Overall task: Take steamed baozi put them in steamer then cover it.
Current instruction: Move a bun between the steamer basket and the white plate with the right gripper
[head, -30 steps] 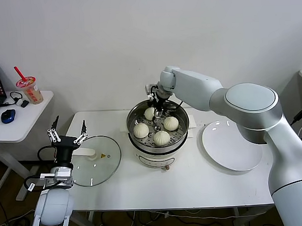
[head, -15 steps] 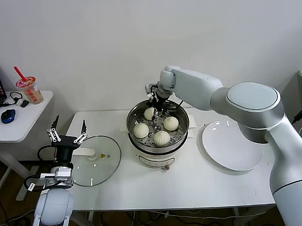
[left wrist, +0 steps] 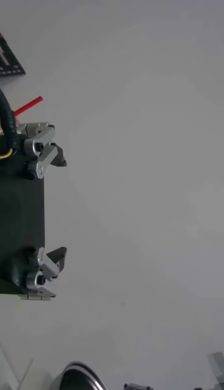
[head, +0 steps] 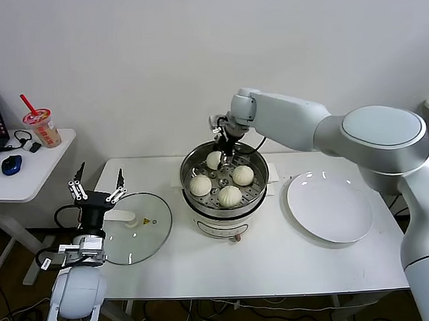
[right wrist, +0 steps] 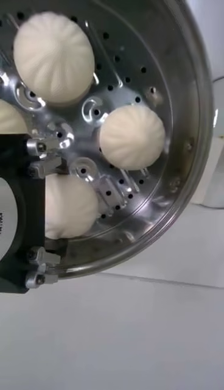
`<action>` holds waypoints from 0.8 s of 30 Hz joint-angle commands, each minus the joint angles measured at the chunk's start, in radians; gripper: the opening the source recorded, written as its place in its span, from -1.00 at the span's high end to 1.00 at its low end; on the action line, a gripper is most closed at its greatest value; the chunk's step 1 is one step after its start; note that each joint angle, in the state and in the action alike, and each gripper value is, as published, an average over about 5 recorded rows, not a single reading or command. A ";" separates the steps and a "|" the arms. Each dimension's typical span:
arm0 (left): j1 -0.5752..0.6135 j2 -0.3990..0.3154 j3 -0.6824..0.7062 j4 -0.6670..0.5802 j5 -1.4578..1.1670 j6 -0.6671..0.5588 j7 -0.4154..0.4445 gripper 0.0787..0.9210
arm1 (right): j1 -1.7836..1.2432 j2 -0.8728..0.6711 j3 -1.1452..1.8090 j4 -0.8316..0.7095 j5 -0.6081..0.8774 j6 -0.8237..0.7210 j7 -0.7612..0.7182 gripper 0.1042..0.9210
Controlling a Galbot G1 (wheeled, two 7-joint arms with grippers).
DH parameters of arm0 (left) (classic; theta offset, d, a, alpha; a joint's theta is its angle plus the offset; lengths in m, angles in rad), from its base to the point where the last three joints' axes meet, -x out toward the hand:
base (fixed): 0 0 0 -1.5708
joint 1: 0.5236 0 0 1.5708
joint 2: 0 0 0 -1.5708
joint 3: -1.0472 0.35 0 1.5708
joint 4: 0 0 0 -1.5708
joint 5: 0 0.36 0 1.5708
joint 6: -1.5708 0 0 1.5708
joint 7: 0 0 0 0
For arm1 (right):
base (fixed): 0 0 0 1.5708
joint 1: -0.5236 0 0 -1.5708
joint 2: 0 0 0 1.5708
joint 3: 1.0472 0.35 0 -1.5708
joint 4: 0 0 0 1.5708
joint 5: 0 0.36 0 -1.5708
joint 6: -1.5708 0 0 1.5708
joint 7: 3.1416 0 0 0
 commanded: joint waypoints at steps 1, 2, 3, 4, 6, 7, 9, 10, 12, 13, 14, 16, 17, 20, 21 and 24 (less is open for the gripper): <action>-0.001 -0.002 0.007 -0.001 0.007 0.002 -0.001 -0.77 | 0.124 -0.121 -0.032 0.160 0.057 -0.019 0.003 -0.45; 0.000 -0.003 0.010 -0.002 0.010 0.002 -0.001 -0.77 | 0.137 -0.142 -0.037 0.172 0.060 -0.019 0.003 -0.45; 0.000 -0.004 0.013 -0.002 0.012 0.002 -0.001 -0.77 | 0.150 -0.163 -0.041 0.185 0.062 -0.020 0.002 -0.45; 0.000 -0.005 0.016 -0.002 0.014 0.003 -0.001 -0.77 | 0.161 -0.185 -0.045 0.197 0.063 -0.021 0.001 -0.45; 0.000 -0.006 0.020 -0.002 0.019 0.004 -0.001 -0.77 | 0.182 -0.233 -0.053 0.222 0.063 -0.021 -0.002 -0.45; -0.001 -0.006 0.023 -0.002 0.021 0.004 -0.001 -0.77 | 0.191 -0.257 -0.056 0.234 0.061 -0.021 -0.003 -0.45; -0.002 -0.007 0.029 -0.002 0.026 0.006 -0.002 -0.77 | 0.206 -0.303 -0.059 0.255 0.055 -0.021 -0.005 -0.44; -0.003 -0.007 0.032 -0.001 0.028 0.007 -0.002 -0.77 | 0.211 -0.326 -0.059 0.265 0.049 -0.020 -0.007 -0.44; -0.005 -0.008 0.041 0.000 0.033 0.009 -0.003 -0.77 | 0.217 -0.373 -0.055 0.284 0.032 -0.019 -0.011 -0.43; -0.005 -0.009 0.046 0.000 0.037 0.010 -0.004 -0.77 | 0.216 -0.399 -0.051 0.294 0.018 -0.019 -0.013 -0.43; -0.005 -0.010 0.051 0.000 0.040 0.012 -0.005 -0.77 | 0.212 -0.424 -0.045 0.301 0.004 -0.018 -0.013 -0.43; -0.006 -0.014 0.066 -0.002 0.048 0.015 -0.007 -0.77 | 0.197 -0.473 -0.031 0.314 -0.027 -0.018 -0.012 -0.43; -0.005 -0.015 0.073 -0.003 0.053 0.016 -0.007 -0.77 | 0.186 -0.498 -0.022 0.317 -0.045 -0.017 -0.012 -0.43; -0.005 -0.017 0.090 -0.005 0.062 0.020 -0.010 -0.77 | 0.140 -0.564 0.008 0.311 -0.093 -0.015 -0.012 -0.43; -0.004 -0.017 0.094 -0.005 0.065 0.021 -0.011 -0.77 | 0.122 -0.583 0.021 0.303 -0.110 -0.014 -0.015 -0.43; -0.002 -0.016 0.098 -0.003 0.067 0.022 -0.014 -0.77 | 0.058 -0.632 0.065 0.274 -0.160 -0.008 -0.023 -0.42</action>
